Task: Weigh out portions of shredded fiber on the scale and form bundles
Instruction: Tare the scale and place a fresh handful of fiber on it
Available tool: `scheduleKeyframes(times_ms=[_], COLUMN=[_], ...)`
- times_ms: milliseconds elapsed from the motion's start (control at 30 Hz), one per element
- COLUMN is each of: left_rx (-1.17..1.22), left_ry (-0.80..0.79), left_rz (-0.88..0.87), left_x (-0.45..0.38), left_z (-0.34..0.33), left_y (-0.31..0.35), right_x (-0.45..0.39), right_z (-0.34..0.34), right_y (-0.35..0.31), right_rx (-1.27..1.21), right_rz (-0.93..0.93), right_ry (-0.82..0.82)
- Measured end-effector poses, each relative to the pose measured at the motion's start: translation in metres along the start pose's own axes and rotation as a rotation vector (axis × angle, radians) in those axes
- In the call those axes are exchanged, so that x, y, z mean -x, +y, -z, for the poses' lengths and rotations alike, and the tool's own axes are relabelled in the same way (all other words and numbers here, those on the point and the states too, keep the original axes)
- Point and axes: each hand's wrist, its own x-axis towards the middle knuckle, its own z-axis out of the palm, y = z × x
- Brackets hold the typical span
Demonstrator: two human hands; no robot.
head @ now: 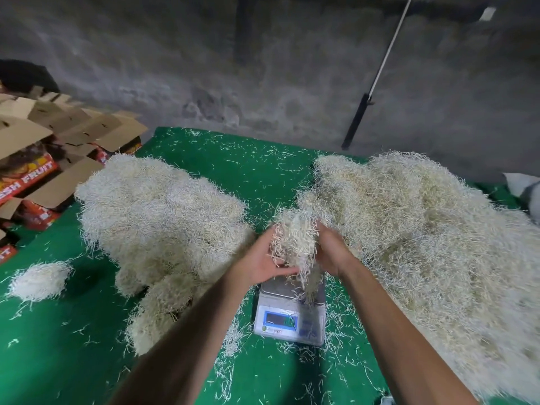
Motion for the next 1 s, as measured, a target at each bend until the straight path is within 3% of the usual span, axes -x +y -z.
scheduleKeyframes(times_ms=[100, 167, 267, 333, 367, 500, 633, 767, 833, 1000], left_rx=[-0.293, -0.483, -0.537, -0.51, -0.477, -0.71, -0.8, -0.777, -0.715, -0.613], left_ry=[0.155, 0.353, 0.348, 0.317, 0.305, 0.329, 0.538, 0.391, 0.302, 0.278], left_rz=[-0.056, -0.135, -0.215, -0.168, -0.144, -0.007, -0.134, -0.11, -0.069, 0.001], left_x=[-0.011, -0.014, -0.018, -0.023, -0.027, -0.029, -0.033, -0.038, -0.04, -0.045], left_z=[0.015, 0.028, 0.036, 0.041, 0.044, 0.046, 0.037, 0.019, 0.007, 0.017], left_y=[-0.011, -0.012, -0.018, -0.028, -0.036, -0.063, -0.071, -0.074, -0.071, -0.069], right_x=[0.001, 0.001, 0.001, 0.002, 0.002, 0.002, -0.006, -0.013, -0.014, -0.019], right_z=[0.01, 0.022, 0.032, 0.036, 0.038, 0.044, 0.041, 0.018, 0.01, 0.016], right_y=[0.007, 0.017, 0.031, 0.041, 0.048, 0.074, 0.089, 0.094, 0.093, 0.089], right_rx=[0.16, 0.077, -0.049, -0.011, 0.052, 0.493, 0.663, 0.655, 0.533, 0.437], right_rz=[0.09, 0.11, 0.112, 0.079, 0.045, -0.026, 0.126, 0.02, 0.011, 0.158], right_ry=[0.181, 0.256, 0.362, 0.354, 0.316, 0.126, 0.306, 0.089, 0.033, 0.21])
